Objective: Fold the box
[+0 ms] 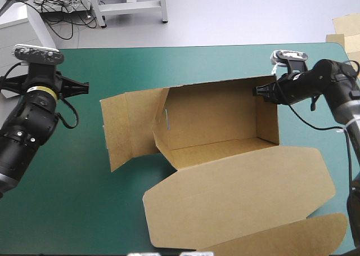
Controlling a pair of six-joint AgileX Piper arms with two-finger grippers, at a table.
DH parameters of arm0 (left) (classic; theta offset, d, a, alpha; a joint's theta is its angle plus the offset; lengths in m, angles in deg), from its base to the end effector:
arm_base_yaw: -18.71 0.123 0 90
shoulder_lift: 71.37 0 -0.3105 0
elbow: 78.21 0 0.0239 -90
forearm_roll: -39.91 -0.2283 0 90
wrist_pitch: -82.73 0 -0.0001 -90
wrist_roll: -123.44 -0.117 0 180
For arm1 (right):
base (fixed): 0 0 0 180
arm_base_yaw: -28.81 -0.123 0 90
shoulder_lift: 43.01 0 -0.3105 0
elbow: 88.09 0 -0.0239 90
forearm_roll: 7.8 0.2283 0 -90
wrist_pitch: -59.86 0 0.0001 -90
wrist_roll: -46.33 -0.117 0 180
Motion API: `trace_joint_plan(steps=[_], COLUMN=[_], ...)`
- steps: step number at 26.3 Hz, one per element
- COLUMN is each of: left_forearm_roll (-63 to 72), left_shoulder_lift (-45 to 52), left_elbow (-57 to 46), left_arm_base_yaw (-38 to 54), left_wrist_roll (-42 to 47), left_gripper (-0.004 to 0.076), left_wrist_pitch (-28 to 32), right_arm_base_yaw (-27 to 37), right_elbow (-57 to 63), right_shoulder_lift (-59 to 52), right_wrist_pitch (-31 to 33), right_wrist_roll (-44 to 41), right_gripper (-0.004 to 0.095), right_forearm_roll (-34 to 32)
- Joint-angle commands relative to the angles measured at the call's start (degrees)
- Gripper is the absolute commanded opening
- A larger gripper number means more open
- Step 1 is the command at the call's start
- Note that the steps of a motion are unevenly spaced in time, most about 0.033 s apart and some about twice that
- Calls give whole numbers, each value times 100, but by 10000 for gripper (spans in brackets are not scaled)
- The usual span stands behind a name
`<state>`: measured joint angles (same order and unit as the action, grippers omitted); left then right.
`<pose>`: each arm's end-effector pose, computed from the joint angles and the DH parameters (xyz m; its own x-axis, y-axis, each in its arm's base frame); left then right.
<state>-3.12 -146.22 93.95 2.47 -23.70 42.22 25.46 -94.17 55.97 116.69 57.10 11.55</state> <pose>0.2425 -0.0166 0.4316 -0.4064 0.1592 -0.8997 -0.1184 0.9672 0.2246 0.3344 0.0521 0.3464 -0.8487 -0.0479 -0.5267 -0.2005 0.9507 0.2367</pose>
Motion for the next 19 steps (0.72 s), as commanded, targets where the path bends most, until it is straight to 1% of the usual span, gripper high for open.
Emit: trace_joint_plan(steps=[1,3,5,7,9,12,13,16,19], left_forearm_roll=[1628,2631,3164,3292,3292,3292,3292,3292,3292], left_shoulder_lift=[103,103,103,103,98,85,85,85,85], left_elbow=[184,147,60,-29,-84,-106,-106,-106,-106], left_arm_base_yaw=[913,1431,1690,1728,1728,1728,1728,1728,1728], left_wrist_roll=[-1367,-2119,-2614,-2770,-2780,-2780,-2780,-2780,-2780], left_gripper=[-7,-7,-7,-7,-7,-7,-8,-7,-8], left_wrist_pitch=[70,-66,-154,-177,-198,-187,-156,-89,-113], right_arm_base_yaw=[-272,-461,-575,-619,-634,-685,-685,-685,-685], right_elbow=[-98,-150,-294,-433,-592,-904,-1060,-1347,-1520], right_shoulder_lift=[290,561,723,789,813,836,836,836,836], right_wrist_pitch=[527,294,173,102,53,86,186,394,527], right_wrist_roll=[-320,-320,-320,-320,-332,-417,-541,-715,-715], right_gripper=[2,2,4,13,59,210,294,472,581], right_forearm_roll=[60,-268,-614,-690,-840,-968,-1012,-1052,-1129])
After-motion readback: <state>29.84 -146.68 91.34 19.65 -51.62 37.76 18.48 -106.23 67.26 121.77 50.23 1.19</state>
